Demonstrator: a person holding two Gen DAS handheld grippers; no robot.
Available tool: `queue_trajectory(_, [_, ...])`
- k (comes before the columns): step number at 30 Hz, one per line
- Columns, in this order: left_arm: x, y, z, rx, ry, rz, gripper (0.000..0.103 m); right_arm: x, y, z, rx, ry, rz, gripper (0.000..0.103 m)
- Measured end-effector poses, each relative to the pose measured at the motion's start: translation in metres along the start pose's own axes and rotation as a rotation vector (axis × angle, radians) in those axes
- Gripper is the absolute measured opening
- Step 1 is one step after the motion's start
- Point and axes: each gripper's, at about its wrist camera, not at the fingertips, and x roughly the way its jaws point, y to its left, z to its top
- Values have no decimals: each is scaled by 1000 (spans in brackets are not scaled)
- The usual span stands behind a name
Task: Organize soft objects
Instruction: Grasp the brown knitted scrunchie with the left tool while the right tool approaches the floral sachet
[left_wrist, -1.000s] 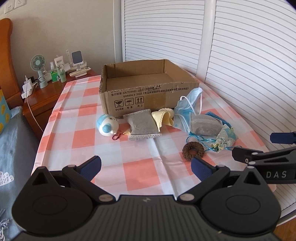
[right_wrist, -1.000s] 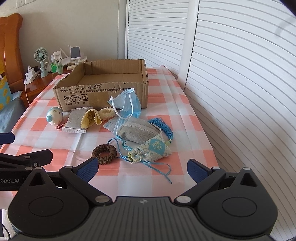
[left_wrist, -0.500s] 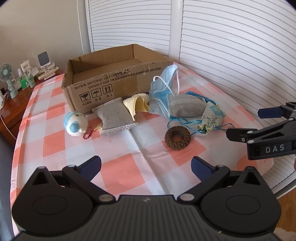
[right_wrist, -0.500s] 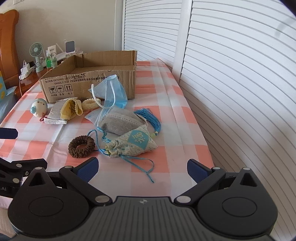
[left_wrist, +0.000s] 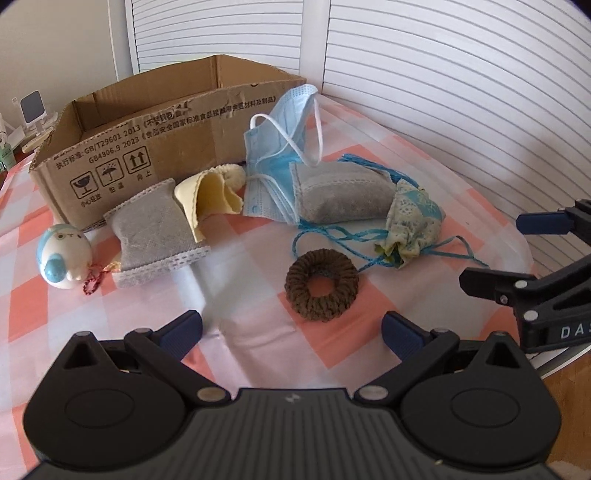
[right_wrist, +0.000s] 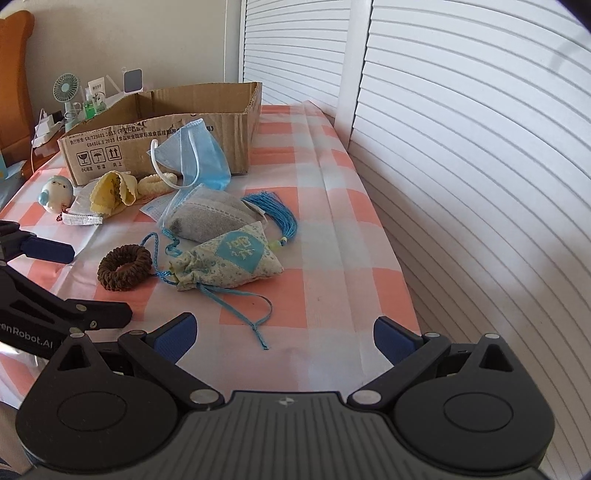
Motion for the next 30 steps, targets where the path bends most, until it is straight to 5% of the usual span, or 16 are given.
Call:
queue_trajectory(16, [-3, -3, 4, 33, -96, -1, 100, 9, -8, -6, -6, -11, 49, 103])
queue_trajectory(20, [-2, -12, 9, 72, -100, -32, 72, 9, -10, -7, -3, -14, 53, 103])
queue_trajectory(24, [3, -17, 11, 84, -91, -46, 61, 9, -10, -7, -5, -16, 56, 103])
queue_trajectory(26, [3, -16, 13, 68, -90, -66, 43, 9, -10, -7, -9, -17, 55, 103])
queue_trajectory(30, [-1, -14, 10, 61, -85, -69, 38, 8, -9, -7, -16, -17, 58, 103])
